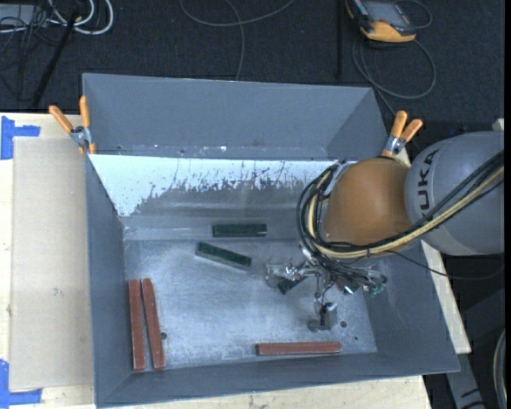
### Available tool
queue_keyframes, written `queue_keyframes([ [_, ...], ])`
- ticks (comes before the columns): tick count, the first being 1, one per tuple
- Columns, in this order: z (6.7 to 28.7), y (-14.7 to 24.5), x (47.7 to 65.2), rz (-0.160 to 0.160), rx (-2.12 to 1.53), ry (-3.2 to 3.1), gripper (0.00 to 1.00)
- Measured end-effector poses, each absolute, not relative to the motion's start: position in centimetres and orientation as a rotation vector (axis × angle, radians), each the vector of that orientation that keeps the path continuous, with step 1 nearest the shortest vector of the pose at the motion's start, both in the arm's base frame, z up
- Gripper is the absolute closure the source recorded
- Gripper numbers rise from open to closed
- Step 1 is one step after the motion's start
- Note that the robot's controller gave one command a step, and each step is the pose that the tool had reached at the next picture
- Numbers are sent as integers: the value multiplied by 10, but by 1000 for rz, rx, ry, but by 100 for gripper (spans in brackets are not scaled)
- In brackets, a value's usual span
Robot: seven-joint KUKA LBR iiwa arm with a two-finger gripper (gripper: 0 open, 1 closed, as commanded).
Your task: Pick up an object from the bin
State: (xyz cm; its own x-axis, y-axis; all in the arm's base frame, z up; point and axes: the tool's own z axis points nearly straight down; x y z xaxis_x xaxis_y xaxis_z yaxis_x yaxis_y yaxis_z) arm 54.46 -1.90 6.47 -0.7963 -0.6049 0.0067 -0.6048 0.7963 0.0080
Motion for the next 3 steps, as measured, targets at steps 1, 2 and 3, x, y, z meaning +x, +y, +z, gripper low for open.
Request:
queue_keyframes([
  [1,70,-39,598,2,1050,-2967,0],
  [2,70,-39,596,-2,1044,-2965,100],
  [3,221,-18,585,3,1001,-2986,100],
])
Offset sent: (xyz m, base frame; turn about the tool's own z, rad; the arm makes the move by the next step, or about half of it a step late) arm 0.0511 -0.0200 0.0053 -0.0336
